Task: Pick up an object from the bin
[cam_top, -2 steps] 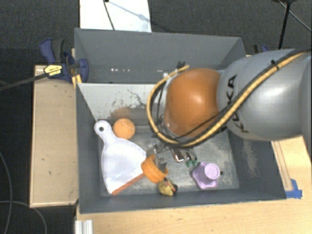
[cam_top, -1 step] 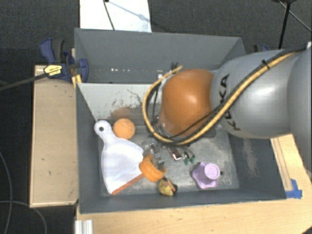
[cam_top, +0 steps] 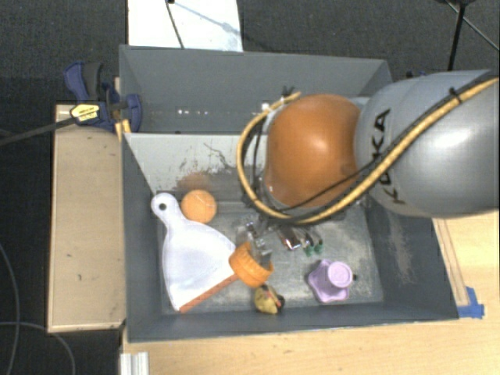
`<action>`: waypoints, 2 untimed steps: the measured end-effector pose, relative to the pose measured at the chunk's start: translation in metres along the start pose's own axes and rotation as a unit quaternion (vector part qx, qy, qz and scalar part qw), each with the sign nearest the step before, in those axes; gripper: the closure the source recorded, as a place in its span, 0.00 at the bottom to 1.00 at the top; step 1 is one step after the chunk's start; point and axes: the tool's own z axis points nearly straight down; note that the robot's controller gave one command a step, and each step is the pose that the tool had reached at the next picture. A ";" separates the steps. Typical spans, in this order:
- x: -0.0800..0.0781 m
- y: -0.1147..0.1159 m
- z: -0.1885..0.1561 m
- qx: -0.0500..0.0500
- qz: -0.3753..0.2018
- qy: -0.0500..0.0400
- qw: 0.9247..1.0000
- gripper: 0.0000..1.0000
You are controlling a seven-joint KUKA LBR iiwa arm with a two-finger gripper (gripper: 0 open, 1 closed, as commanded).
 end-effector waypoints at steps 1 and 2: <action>-0.014 0.013 -0.027 0.001 -0.001 -0.009 1.000 1.00; -0.017 0.018 -0.025 0.001 -0.003 -0.007 1.000 1.00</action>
Offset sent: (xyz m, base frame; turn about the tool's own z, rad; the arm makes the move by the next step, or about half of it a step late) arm 0.0138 0.0201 0.0946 -0.0197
